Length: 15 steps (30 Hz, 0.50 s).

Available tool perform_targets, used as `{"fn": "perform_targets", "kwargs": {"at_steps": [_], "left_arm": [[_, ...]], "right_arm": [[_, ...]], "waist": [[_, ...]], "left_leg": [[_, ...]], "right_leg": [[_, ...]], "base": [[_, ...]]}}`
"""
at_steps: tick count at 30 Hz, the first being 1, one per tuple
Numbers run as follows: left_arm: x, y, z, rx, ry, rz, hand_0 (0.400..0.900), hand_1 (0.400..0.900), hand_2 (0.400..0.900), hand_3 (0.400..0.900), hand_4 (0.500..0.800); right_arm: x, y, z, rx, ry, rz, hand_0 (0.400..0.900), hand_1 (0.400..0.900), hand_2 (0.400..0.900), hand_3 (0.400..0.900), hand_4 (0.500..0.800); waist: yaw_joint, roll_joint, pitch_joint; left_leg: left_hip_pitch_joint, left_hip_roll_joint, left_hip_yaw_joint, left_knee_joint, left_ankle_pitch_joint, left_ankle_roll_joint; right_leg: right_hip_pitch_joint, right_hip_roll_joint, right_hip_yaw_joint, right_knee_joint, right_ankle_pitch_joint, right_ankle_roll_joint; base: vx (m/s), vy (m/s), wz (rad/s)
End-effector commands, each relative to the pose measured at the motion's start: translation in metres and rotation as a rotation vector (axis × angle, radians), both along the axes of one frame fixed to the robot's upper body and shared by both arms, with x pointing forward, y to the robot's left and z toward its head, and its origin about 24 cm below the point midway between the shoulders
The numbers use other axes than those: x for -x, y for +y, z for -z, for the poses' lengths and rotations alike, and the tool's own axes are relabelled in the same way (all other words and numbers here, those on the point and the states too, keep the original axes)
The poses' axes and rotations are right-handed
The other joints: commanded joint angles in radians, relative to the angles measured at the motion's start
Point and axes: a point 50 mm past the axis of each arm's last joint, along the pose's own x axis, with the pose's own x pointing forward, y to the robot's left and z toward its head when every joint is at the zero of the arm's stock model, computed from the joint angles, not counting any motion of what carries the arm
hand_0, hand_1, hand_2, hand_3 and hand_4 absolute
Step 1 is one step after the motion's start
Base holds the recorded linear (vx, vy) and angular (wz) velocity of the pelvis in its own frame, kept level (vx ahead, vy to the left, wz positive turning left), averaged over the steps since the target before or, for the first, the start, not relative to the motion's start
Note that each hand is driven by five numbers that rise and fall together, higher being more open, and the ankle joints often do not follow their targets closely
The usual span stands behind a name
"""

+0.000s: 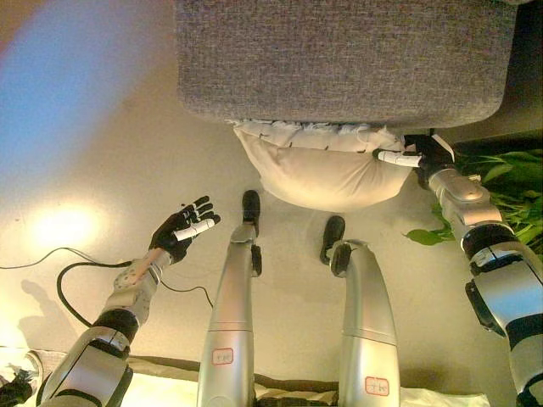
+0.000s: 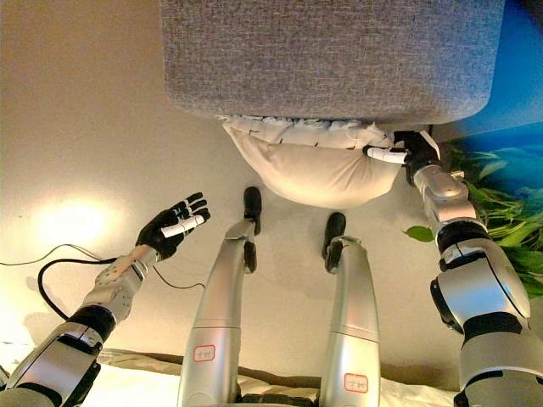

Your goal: Pick up the pillow and put it on the sofa.

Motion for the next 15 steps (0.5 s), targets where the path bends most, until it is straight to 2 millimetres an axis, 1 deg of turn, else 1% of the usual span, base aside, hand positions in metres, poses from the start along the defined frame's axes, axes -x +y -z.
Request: {"fn": "perform_targets", "kwargs": {"at_steps": [1, 3, 4, 8, 10, 13, 15], "left_arm": [[0.006, 0.005, 0.001, 0.031, -0.03, -0.029, 0.9, 0.9, 0.9, 0.9, 0.8], [0.007, 0.007, 0.003, 0.021, -0.011, -0.029, 0.9, 0.9, 0.9, 0.9, 0.8], [0.008, 0.009, 0.003, 0.013, -0.003, -0.03, 0.9, 0.9, 0.9, 0.9, 0.8], [0.014, 0.014, 0.015, -0.017, 0.072, -0.027, 0.9, 0.9, 0.9, 0.9, 0.8], [0.019, 0.017, 0.023, -0.035, 0.124, -0.028, 0.9, 0.9, 0.9, 0.9, 0.8], [0.028, 0.022, 0.034, -0.049, 0.194, -0.035, 0.9, 0.9, 0.9, 0.9, 0.8], [0.04, 0.027, 0.047, -0.055, 0.273, -0.037, 0.9, 0.9, 0.9, 0.9, 0.8]], "right_arm": [[0.003, -0.015, -0.032, 0.015, -0.122, 0.006, 0.4, 0.4, 0.4, 0.4, 0.5], [0.005, -0.016, -0.023, 0.013, -0.098, 0.01, 0.4, 0.4, 0.4, 0.4, 0.5], [0.006, -0.016, -0.019, 0.012, -0.09, 0.011, 0.4, 0.4, 0.4, 0.4, 0.5], [0.01, -0.017, 0.002, 0.014, -0.028, 0.009, 0.4, 0.4, 0.4, 0.4, 0.5], [0.014, -0.018, 0.013, 0.032, 0.014, 0.01, 0.4, 0.4, 0.4, 0.4, 0.5], [0.017, -0.019, 0.022, 0.07, 0.06, -0.001, 0.4, 0.4, 0.4, 0.4, 0.5], [0.021, -0.019, 0.032, 0.106, 0.109, -0.023, 0.4, 0.4, 0.4, 0.4, 0.5]], "waist": [[-0.03, 0.069, 0.001], [-0.032, 0.059, 0.001], [-0.031, 0.055, 0.001], [-0.039, 0.035, 0.001], [-0.043, 0.022, 0.001], [-0.048, 0.006, -0.002], [-0.05, -0.008, -0.043]], "left_leg": [[0.13, -0.03, 0.099, 0.059, -0.222, 0.078], [0.167, -0.028, 0.097, 0.042, -0.22, 0.077], [0.184, -0.021, 0.103, 0.002, -0.174, 0.082], [0.308, -0.018, 0.104, -0.065, -0.159, 0.08], [0.386, -0.02, 0.104, -0.105, -0.151, 0.08], [0.485, -0.024, 0.109, -0.162, -0.139, 0.079], [0.553, -0.023, 0.116, -0.216, -0.128, 0.078]], "right_leg": [[0.146, 0.081, -0.004, -0.12, 0.003, 0.019], [0.185, 0.08, -0.008, -0.148, 0.012, 0.023], [0.2, 0.083, -0.018, -0.194, 0.06, 0.018], [0.321, 0.08, -0.024, -0.286, 0.089, 0.028], [0.399, 0.076, -0.029, -0.343, 0.106, 0.032], [0.507, 0.075, -0.033, -0.429, 0.131, 0.039], [0.576, 0.073, -0.032, -0.503, 0.15, 0.049]], "base": [[-0.01, 0.004, -0.08], [-0.05, 0.003, -0.1], [-0.09, 0.009, -0.12], [-0.01, 0.03, -0.09], [0.03, 0.053, -0.09], [0.03, 0.073, -0.1], [0.09, 0.1, -0.12]]}}
